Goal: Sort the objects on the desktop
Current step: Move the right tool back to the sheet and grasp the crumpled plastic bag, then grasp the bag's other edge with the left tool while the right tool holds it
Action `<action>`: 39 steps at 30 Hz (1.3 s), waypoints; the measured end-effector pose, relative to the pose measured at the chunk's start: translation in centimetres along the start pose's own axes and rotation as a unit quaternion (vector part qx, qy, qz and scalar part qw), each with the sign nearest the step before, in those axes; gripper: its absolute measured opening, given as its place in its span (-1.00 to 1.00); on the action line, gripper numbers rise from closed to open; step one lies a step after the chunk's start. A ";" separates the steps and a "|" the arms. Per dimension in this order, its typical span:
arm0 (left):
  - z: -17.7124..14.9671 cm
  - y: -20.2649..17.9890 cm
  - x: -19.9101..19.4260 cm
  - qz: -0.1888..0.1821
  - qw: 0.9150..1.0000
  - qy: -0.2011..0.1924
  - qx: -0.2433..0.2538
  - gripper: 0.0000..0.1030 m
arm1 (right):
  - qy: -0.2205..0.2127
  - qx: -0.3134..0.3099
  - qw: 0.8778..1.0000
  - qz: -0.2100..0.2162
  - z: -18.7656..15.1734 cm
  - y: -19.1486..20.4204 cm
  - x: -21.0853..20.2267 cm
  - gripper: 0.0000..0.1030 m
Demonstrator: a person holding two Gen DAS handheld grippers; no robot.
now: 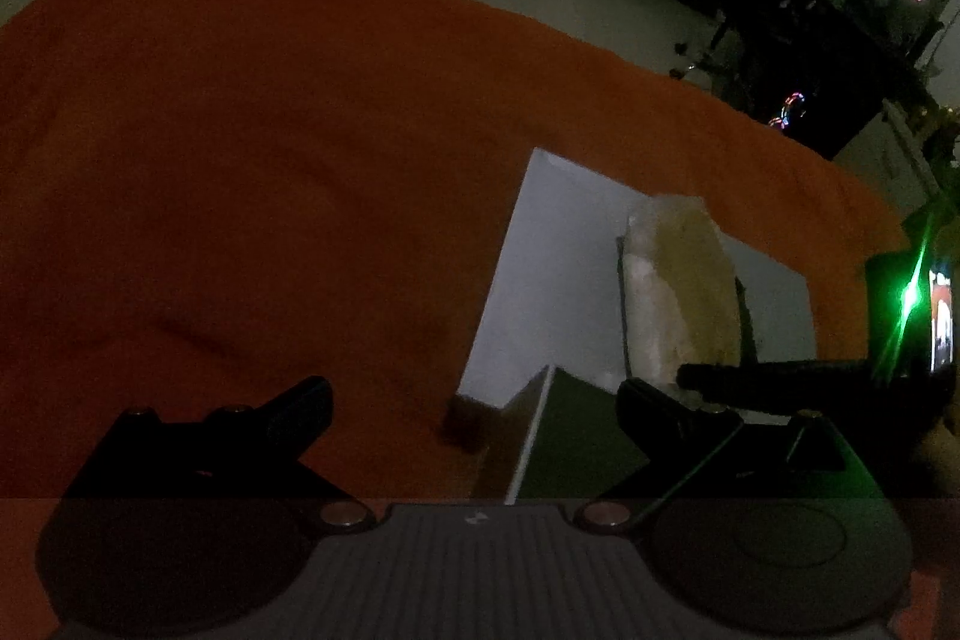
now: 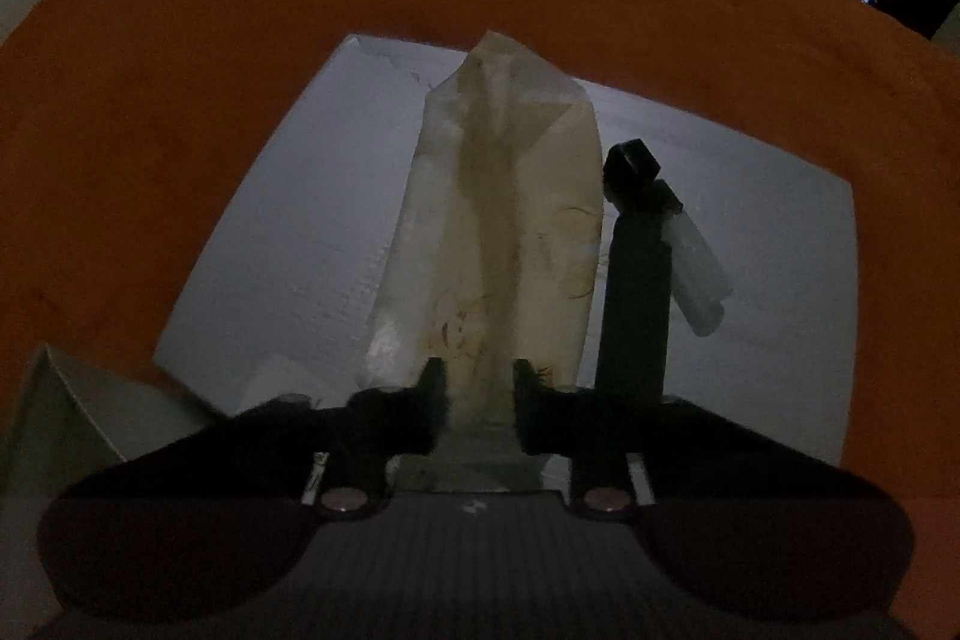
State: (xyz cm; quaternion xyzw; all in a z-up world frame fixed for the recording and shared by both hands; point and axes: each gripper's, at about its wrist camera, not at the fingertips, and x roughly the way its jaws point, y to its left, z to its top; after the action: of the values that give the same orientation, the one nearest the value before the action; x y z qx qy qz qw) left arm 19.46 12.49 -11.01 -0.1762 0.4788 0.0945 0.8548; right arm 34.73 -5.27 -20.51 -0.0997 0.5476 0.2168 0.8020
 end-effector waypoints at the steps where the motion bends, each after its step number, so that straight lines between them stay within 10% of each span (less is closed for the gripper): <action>1: 0.0 0.0 0.0 0.000 1.000 0.000 0.002 0.99 | 0.000 -0.002 1.000 -0.001 -0.1 -0.1 0.0 -0.66; 14: 1.3 -3.9 1.8 0.009 0.992 -0.009 0.124 0.99 | -0.054 -0.186 0.981 0.024 -1.6 0.5 -4.0 -0.84; 28: 3.3 -7.6 3.2 -0.098 0.953 -0.028 0.284 0.99 | -0.139 -0.199 0.966 0.090 -2.4 -1.8 -9.0 -0.86; 32: 2.9 -8.9 4.6 -0.090 0.933 -0.032 0.346 0.99 | -0.147 -0.182 0.968 0.096 -3.1 -3.0 -9.7 -0.87; 39: 3.4 -11.0 7.3 -0.096 0.922 0.004 0.375 0.99 | -0.127 -0.184 0.971 0.087 -4.6 -3.5 -9.4 -0.87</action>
State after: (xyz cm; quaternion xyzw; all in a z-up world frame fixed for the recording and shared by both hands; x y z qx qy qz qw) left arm 29.60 3.60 -13.33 0.1116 0.4639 -0.1749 0.8612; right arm 29.62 -12.42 -13.86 -0.1691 0.3986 0.3937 0.8109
